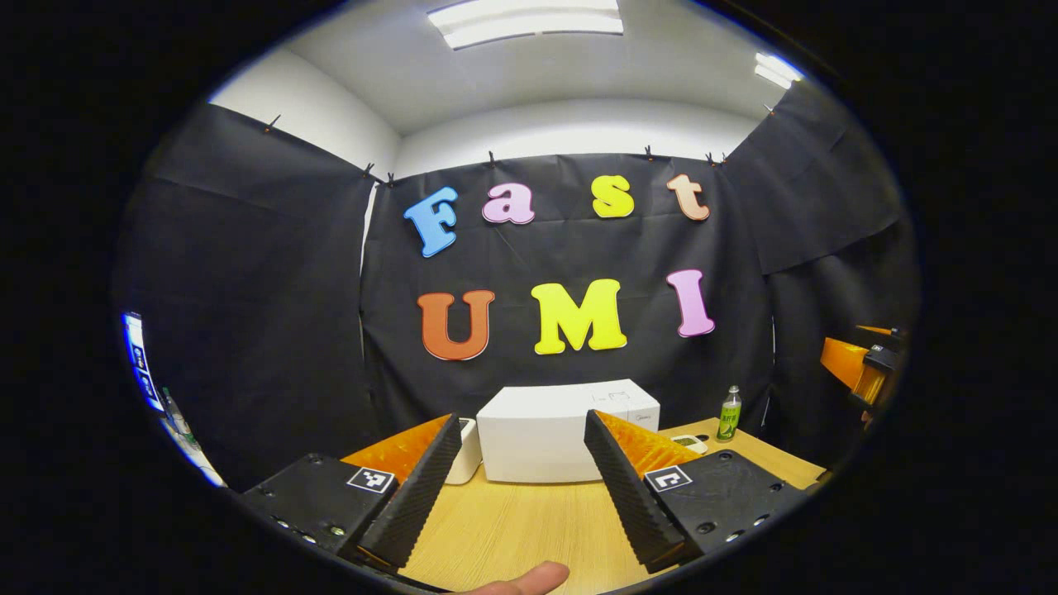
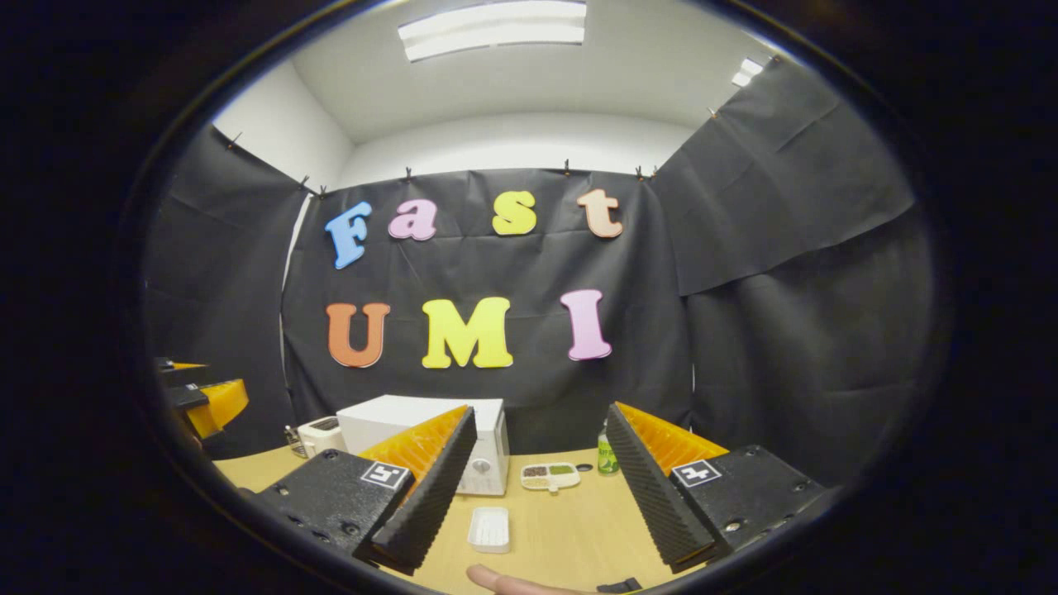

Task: Open the microwave oven with the left hand, put the food in, and close the microwave oven.

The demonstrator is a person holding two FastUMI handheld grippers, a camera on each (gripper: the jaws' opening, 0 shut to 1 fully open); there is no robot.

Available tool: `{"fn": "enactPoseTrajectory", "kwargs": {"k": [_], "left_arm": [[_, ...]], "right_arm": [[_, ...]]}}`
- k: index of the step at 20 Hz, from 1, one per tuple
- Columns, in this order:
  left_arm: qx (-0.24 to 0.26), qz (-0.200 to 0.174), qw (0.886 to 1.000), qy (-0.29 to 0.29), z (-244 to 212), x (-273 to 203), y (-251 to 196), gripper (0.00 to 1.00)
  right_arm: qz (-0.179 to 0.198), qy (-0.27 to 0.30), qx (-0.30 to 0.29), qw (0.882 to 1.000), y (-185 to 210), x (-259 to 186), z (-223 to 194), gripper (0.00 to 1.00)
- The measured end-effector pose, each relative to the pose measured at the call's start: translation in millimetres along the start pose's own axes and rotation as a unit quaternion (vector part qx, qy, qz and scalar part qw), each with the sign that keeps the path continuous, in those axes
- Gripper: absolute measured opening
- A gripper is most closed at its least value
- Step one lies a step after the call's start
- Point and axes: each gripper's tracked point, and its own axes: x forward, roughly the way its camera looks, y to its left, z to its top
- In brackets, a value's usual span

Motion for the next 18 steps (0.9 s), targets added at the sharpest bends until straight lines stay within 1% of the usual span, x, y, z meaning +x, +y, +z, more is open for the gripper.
{"fn": "enactPoseTrajectory", "kwargs": {"k": [3, 8, 12, 18], "left_arm": [[-0.001, 0.004, 1.000, -0.005, 0.8, 0.2, 1.3, 0.95], [0.012, 0.016, 0.999, -0.029, 9.6, -4.8, 7.6, 0.95], [-0.004, 0.012, 0.999, -0.041, 17.1, -8.2, 3.7, 0.95], [-0.003, 0.014, 0.999, -0.037, 10.8, -6.1, 2.9, 0.95]], "right_arm": [[-0.002, 0.000, -0.005, 1.000, -0.8, 1.2, -2.6, 1.00], [0.007, 0.007, -0.003, 1.000, 2.6, 1.3, -9.9, 1.00], [0.003, 0.008, -0.004, 1.000, -1.3, 3.9, -12.1, 1.00], [0.006, 0.011, -0.008, 1.000, -1.6, 5.2, -20.8, 1.00]]}}
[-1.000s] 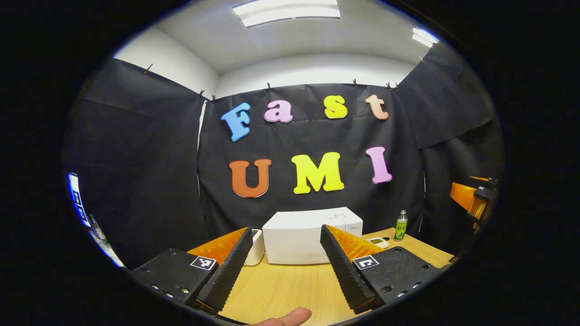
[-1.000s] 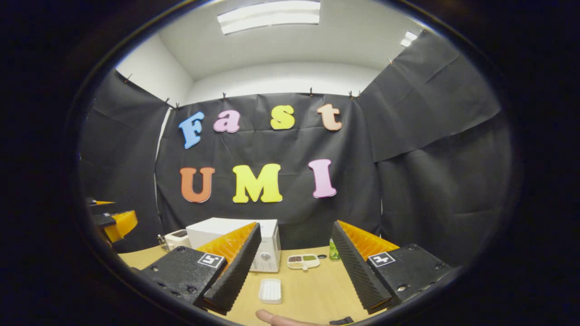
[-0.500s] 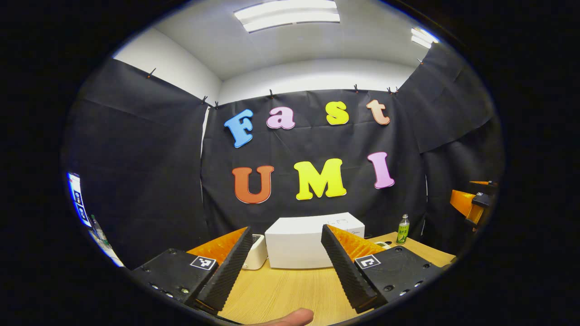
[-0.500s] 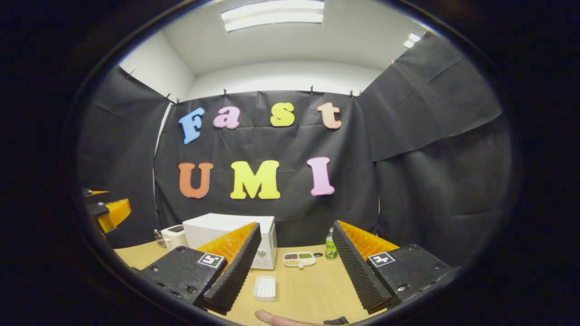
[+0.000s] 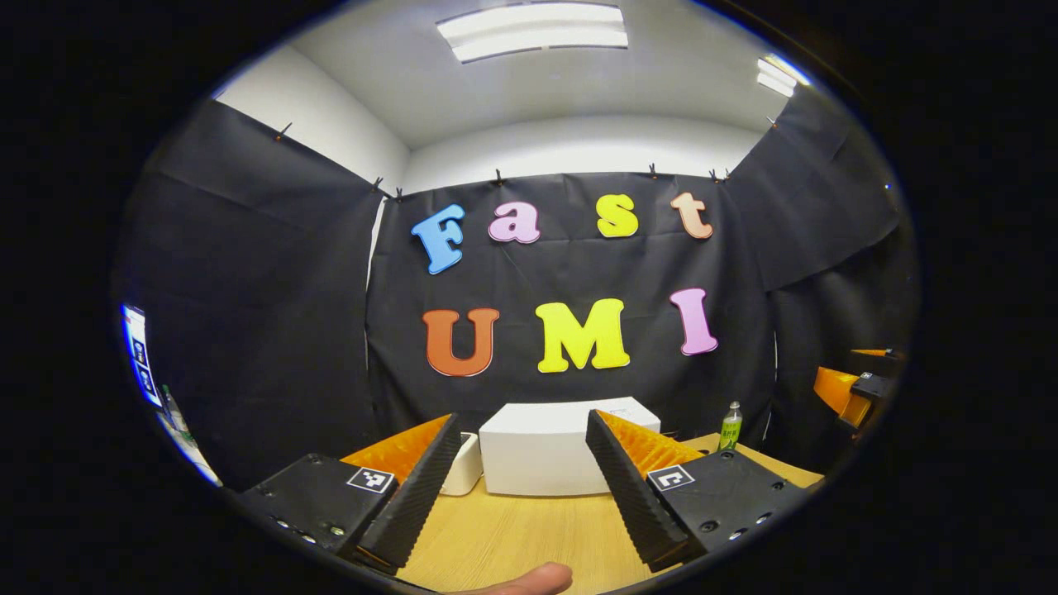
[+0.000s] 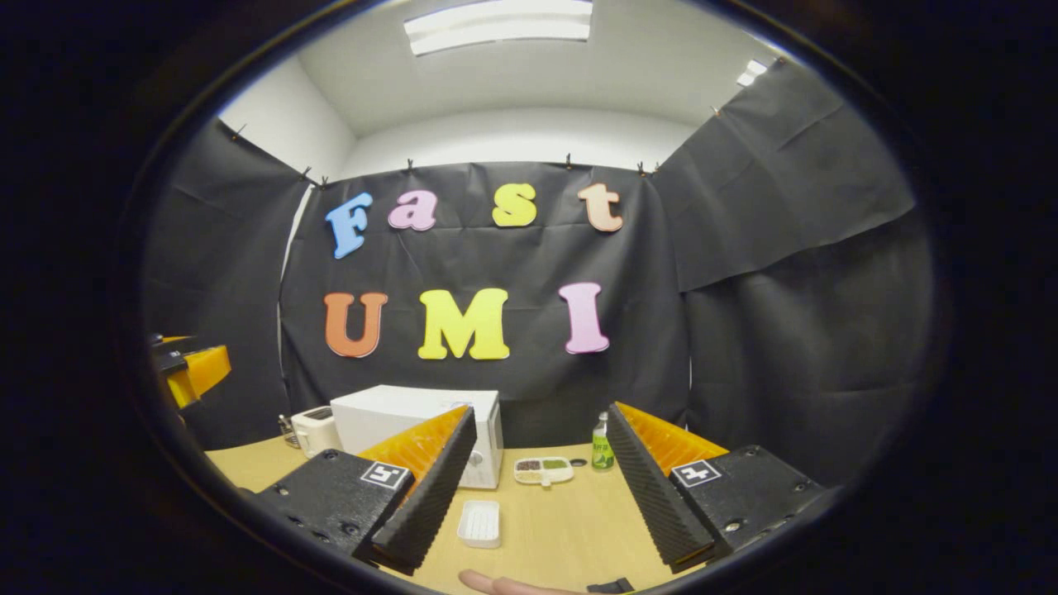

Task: Open the microwave oven with the left hand, put the food in, and close the microwave oven.

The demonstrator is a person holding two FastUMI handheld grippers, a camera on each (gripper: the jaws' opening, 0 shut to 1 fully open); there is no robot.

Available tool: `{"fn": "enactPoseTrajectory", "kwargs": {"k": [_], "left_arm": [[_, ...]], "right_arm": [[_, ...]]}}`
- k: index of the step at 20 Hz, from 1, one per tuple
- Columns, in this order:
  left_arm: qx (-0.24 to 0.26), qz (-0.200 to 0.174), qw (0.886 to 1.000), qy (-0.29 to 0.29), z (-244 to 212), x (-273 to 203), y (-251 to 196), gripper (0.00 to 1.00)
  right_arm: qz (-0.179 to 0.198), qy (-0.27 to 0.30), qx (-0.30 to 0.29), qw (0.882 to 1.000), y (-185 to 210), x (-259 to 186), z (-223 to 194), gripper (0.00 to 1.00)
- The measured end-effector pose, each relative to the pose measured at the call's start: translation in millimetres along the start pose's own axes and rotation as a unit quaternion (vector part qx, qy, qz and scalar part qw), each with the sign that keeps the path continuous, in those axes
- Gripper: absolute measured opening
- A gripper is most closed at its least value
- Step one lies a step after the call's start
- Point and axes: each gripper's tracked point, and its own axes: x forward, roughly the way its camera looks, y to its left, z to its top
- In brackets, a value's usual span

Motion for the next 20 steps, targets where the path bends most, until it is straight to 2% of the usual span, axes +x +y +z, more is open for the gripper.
{"fn": "enactPoseTrajectory", "kwargs": {"k": [18, 19, 20], "left_arm": [[0.000, 0.012, 1.000, 0.009, -16.0, 4.0, 3.9, 0.95], [-0.001, 0.011, 1.000, 0.008, -15.5, 4.1, 3.2, 0.95], [-0.002, 0.012, 1.000, 0.007, -14.0, 3.4, 3.1, 0.87]], "right_arm": [[0.028, -0.016, -0.012, 0.999, 19.4, -1.0, 1.4, 1.00], [0.026, -0.015, -0.012, 0.999, 18.4, -0.3, 1.1, 0.91], [0.025, -0.014, -0.012, 1.000, 17.8, 0.8, 0.7, 0.91]]}}
